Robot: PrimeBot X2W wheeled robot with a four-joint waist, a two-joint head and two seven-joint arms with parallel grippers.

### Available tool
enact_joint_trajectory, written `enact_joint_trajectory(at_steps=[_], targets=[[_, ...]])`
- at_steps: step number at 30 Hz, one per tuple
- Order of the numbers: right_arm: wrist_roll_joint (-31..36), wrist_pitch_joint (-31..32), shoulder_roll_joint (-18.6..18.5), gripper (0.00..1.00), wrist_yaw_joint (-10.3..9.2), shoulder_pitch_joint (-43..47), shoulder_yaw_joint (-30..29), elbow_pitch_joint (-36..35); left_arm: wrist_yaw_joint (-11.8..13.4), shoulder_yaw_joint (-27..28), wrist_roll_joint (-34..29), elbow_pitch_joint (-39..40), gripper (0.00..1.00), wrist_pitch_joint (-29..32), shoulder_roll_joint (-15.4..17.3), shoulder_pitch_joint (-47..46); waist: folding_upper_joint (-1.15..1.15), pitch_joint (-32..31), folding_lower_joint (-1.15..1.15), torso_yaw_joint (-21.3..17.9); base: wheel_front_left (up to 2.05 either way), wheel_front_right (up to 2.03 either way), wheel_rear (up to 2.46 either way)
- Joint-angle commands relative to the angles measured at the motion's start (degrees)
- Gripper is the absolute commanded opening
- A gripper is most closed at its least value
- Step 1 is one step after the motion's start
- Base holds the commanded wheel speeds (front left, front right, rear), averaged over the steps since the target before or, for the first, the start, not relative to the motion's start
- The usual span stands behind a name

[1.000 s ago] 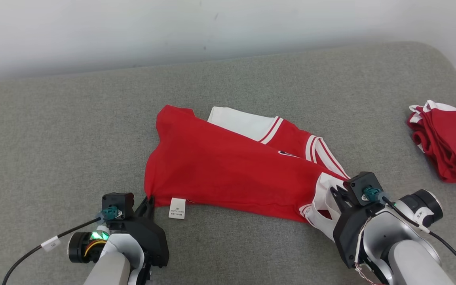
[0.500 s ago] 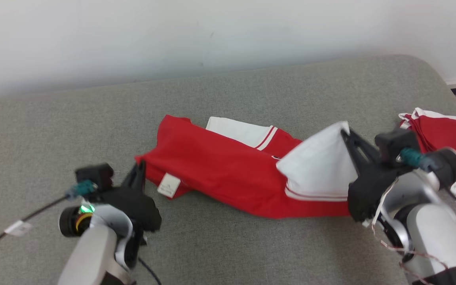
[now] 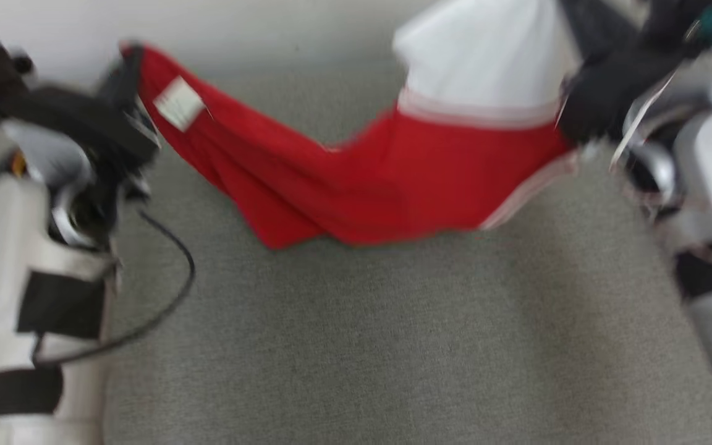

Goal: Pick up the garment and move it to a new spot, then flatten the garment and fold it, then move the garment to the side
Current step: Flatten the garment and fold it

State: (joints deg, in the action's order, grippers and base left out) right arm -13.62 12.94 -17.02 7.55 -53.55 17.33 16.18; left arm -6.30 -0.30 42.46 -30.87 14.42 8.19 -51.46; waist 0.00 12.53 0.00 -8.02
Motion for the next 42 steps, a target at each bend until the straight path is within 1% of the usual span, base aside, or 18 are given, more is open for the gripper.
enact_joint_trajectory(at_steps=[1,2,3,5,6,8,9,11,15,18,21,25,27,31,36,39,40,42], targets=[[0.88,-0.92,-0.63,0.00,-0.13,-2.69,-0.01,1.09,0.39,0.06,0.40,0.32,0.00,0.77,0.11,-2.24,0.00,7.18,0.00,-1.76,0.00,0.00,0.00],[1.03,-1.65,-0.46,0.00,-0.13,-5.60,-0.20,3.18,0.94,0.18,0.34,0.33,0.00,1.40,0.72,-4.33,0.00,8.62,0.00,-1.72,0.00,0.00,0.00],[0.09,-2.29,0.49,0.00,-0.14,-8.61,-1.78,5.24,1.60,0.67,0.15,0.29,0.00,1.69,1.63,-6.76,0.00,10.12,0.00,-1.67,0.00,0.00,0.00],[1.99,-4.24,0.52,0.00,-0.13,-15.64,-1.95,8.51,2.92,1.33,-0.26,0.27,0.00,1.38,2.45,-11.27,0.00,12.73,0.00,-1.76,0.00,0.00,0.00],[1.29,-5.64,1.29,0.00,-0.14,-18.78,-3.82,10.06,3.66,1.73,-0.51,0.43,0.00,0.82,2.56,-13.61,0.00,14.06,0.00,-1.72,0.00,0.00,0.00],[3.39,-8.60,1.53,0.00,-0.14,-24.44,-6.52,12.39,4.82,2.17,-0.97,0.64,0.00,-0.16,2.89,-18.08,0.00,16.35,0.00,-1.65,0.00,0.00,0.00],[3.60,-10.21,1.96,0.00,-0.14,-27.40,-8.86,13.55,5.36,2.42,-1.19,0.88,0.00,-0.95,3.06,-20.45,0.00,17.43,0.00,-1.50,0.00,0.00,0.00],[5.73,-13.29,2.36,0.00,-0.14,-33.31,-11.26,15.39,6.04,3.16,-1.16,1.16,0.00,-2.35,3.37,-24.77,0.00,19.26,0.00,-1.33,0.00,0.00,0.00],[8.45,-20.43,2.59,0.00,-0.14,-42.12,-15.63,18.29,5.31,3.99,-1.63,0.85,0.00,-5.96,4.39,-32.15,0.00,21.86,0.00,-1.12,0.00,0.00,0.00],[10.40,-24.87,2.48,0.00,-0.14,-46.53,-16.91,19.76,3.91,4.55,-1.25,0.89,0.00,-8.98,4.51,-35.94,0.00,23.16,0.00,-1.07,0.00,0.00,0.00],[12.20,-27.16,1.96,0.00,-0.14,-49.02,-17.18,19.79,2.73,4.77,-1.34,1.13,0.00,-11.75,4.93,-37.86,0.00,24.52,0.00,-1.15,0.00,0.00,0.00],[12.88,-28.05,2.35,0.00,-0.14,-47.79,-17.33,19.04,0.85,4.07,-1.28,0.60,0.00,-14.59,5.05,-37.40,0.00,27.04,0.00,-1.27,0.00,0.00,0.00],[13.06,-28.08,2.59,0.00,-0.14,-45.46,-15.36,18.66,0.27,2.95,-2.10,-0.39,0.00,-15.27,5.23,-35.52,0.00,28.29,0.00,-1.35,0.00,0.00,0.00],[10.81,-28.13,2.13,0.00,-0.14,-39.14,-10.47,15.74,-0.61,1.30,-2.03,-2.17,0.00,-17.29,5.00,-31.92,0.00,29.10,0.00,-1.12,0.00,0.00,0.00],[5.30,-28.15,-0.59,0.00,-0.14,-28.15,-5.72,9.98,-1.24,-1.62,-0.31,-2.28,0.00,-18.48,5.52,-26.10,0.00,26.77,0.00,-0.36,0.00,0.00,0.00],[1.23,-27.84,-2.32,0.00,-0.14,-21.07,-3.91,7.29,-1.30,-4.40,1.80,0.23,0.00,-18.58,6.34,-21.25,0.00,24.19,0.00,0.12,0.00,0.00,0.00],[-0.06,-26.98,-2.81,0.00,-0.14,-18.73,-3.60,6.10,-1.12,-5.18,2.68,1.21,0.00,-18.45,6.77,-19.39,0.00,23.17,0.00,0.17,0.00,0.00,0.00],[-0.38,-24.86,-4.74,0.00,-0.14,-13.84,-3.78,3.17,-1.10,-6.75,4.05,3.13,0.00,-18.58,7.66,-15.46,0.00,20.82,0.00,0.48,0.00,0.00,0.00]])
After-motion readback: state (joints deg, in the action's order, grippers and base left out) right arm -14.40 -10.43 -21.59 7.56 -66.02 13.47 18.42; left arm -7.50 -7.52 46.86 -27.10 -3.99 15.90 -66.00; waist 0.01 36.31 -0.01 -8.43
